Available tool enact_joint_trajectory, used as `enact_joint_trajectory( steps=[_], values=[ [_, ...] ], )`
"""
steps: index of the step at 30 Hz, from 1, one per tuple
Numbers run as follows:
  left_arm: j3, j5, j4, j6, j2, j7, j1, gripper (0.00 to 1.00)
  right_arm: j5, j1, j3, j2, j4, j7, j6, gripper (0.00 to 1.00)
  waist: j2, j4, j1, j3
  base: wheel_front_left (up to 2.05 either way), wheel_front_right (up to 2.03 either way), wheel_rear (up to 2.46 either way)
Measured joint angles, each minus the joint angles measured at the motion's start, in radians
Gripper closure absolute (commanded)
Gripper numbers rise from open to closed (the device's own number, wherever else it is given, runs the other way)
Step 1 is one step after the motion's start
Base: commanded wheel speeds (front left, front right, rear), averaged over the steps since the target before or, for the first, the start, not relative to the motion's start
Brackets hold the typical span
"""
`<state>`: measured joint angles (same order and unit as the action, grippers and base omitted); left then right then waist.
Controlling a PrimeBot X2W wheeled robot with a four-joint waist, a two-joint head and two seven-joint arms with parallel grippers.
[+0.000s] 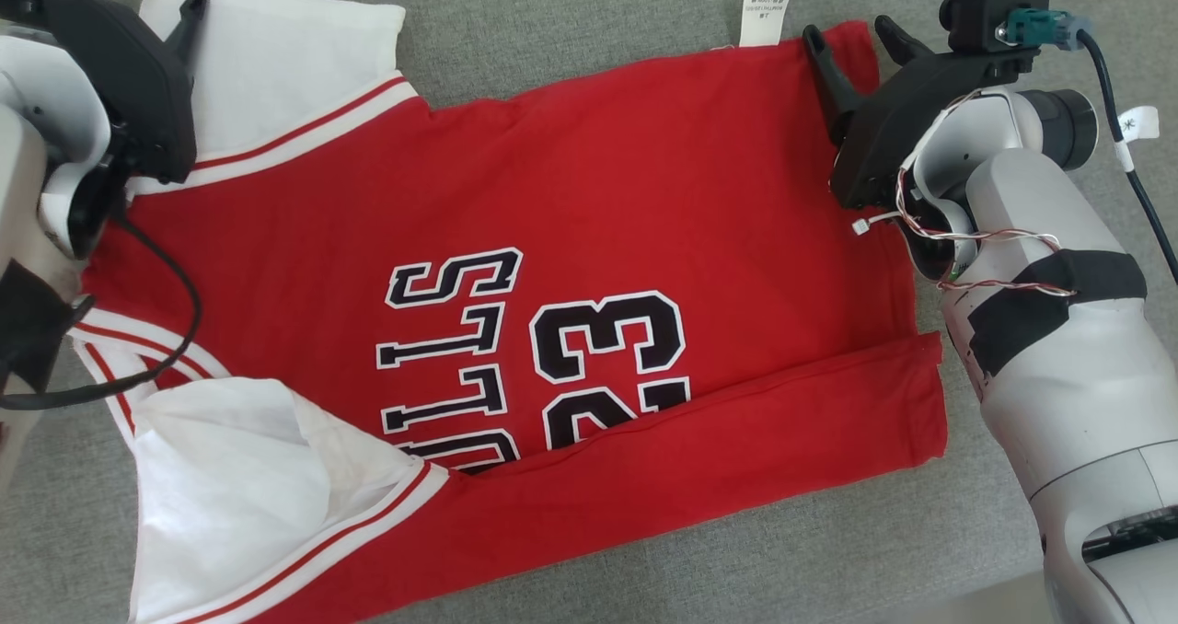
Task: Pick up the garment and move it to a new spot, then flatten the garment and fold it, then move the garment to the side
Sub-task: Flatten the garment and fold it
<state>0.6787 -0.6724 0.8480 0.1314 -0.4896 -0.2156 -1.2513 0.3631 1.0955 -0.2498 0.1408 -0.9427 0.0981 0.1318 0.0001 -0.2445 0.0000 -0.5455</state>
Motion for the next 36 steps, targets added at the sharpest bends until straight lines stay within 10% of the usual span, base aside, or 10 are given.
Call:
enact_joint_trajectory(
  steps=[3,5,6,28,36],
  values=[
    [0.019,-0.017,0.012,0.000,0.009,-0.002,-0.003,0.00,0.006,0.013,-0.007,-0.001,-0.018,0.007,0.000,0.15,0.0000,0.000,0.0000,-0.008,0.00,0.00,0.00],
    [0.032,-0.032,0.019,0.000,0.013,-0.008,-0.008,0.84,0.004,0.020,-0.009,0.001,-0.037,0.014,0.000,0.95,0.0000,0.002,0.0000,-0.010,0.00,0.00,0.00],
    [0.037,-0.048,0.022,0.000,0.014,-0.011,-0.008,1.00,0.002,0.026,-0.009,0.001,-0.044,0.016,0.000,1.00,0.0000,0.002,0.0000,-0.010,0.00,0.00,0.00],
    [0.079,-0.151,-0.104,0.000,0.019,0.328,0.146,1.00,0.042,-0.128,-0.056,0.065,-0.048,-0.244,0.000,1.00,-0.0002,0.072,-0.0001,0.117,0.00,0.00,0.00],
    [0.061,-0.184,-0.322,-0.075,-0.017,0.441,0.405,1.00,0.125,-0.286,-0.072,0.134,0.022,-0.323,0.000,1.00,-0.0003,0.138,-0.0002,0.192,0.00,0.00,0.00]
  ],
)
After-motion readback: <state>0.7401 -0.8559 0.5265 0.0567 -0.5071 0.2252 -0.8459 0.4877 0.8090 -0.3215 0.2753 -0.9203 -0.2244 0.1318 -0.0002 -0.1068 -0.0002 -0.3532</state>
